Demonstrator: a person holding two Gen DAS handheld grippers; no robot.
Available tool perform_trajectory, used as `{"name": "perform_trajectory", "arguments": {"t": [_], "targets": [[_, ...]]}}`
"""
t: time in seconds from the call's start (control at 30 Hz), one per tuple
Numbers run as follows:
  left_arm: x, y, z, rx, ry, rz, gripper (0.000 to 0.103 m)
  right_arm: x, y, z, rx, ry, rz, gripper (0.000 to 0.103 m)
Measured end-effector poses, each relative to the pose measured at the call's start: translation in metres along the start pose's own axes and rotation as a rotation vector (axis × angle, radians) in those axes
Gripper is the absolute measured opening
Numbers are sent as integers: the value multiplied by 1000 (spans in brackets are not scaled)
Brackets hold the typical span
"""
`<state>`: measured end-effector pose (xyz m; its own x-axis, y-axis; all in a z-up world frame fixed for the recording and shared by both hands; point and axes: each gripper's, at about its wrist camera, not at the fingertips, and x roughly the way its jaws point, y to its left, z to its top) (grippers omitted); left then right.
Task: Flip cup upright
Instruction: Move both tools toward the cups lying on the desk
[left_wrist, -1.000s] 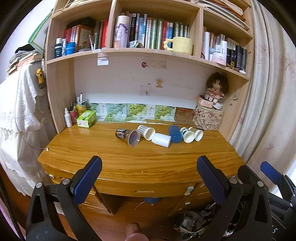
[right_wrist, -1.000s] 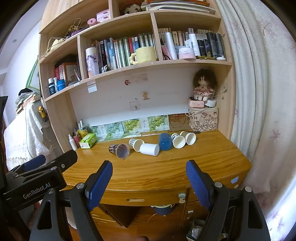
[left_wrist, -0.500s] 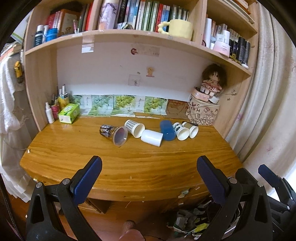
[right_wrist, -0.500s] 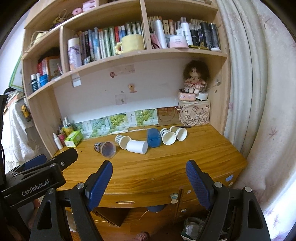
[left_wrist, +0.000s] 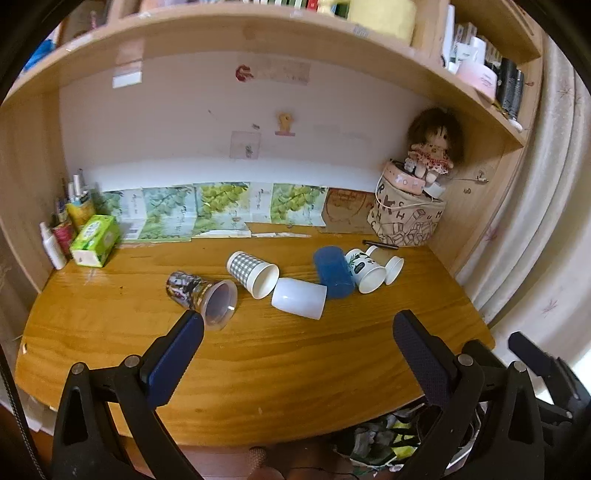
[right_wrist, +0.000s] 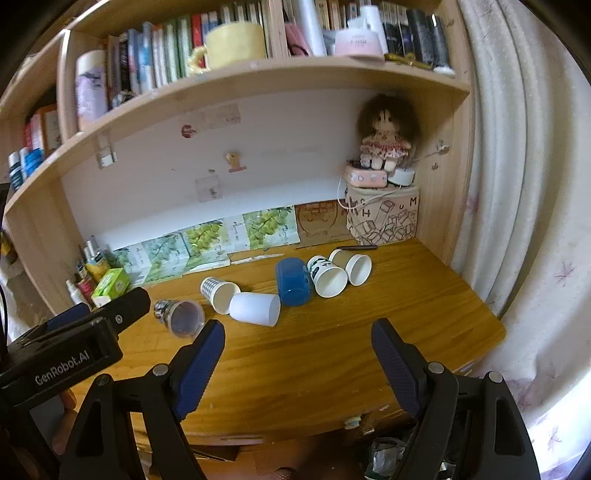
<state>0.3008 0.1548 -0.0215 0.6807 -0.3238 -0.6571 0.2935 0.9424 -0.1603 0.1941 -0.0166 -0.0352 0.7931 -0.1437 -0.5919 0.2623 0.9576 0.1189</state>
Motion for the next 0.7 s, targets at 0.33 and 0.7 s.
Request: {"name": "perform_trajectory", "arguments": {"t": [0.33,0.7], "targets": [[47,13,25,47,100,-61,102,54,17,26,62,135,-55,82],[79,28,30,47,195,-115,102,91,10,35,173,249,-73,82]]}}
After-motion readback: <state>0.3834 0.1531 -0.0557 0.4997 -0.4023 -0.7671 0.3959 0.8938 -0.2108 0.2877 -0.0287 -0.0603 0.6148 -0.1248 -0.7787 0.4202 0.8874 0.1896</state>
